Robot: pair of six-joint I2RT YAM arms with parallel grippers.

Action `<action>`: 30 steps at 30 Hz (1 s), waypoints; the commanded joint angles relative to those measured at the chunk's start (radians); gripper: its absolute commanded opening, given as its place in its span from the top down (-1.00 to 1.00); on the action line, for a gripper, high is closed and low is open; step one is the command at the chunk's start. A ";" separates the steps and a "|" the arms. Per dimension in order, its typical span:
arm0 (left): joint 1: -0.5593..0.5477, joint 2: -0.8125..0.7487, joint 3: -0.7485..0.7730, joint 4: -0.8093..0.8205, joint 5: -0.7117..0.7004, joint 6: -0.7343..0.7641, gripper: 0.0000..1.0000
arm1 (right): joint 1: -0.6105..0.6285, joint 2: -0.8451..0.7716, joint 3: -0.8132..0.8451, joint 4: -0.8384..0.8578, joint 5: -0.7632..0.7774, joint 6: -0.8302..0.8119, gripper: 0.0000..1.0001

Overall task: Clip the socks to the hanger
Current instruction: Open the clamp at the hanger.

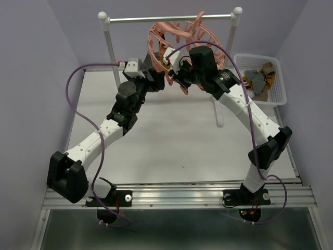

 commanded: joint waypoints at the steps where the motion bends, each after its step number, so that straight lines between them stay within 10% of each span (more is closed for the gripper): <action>1: -0.008 0.017 0.056 0.091 0.009 0.027 -0.80 | -0.009 -0.008 0.041 0.009 0.048 0.066 0.44; 22: 0.007 0.069 0.101 0.125 0.059 0.075 -0.68 | -0.009 -0.013 0.060 -0.031 0.033 0.059 0.44; 30: 0.166 0.012 -0.004 0.189 0.455 0.021 -0.92 | -0.009 -0.015 0.066 -0.047 0.042 0.053 0.45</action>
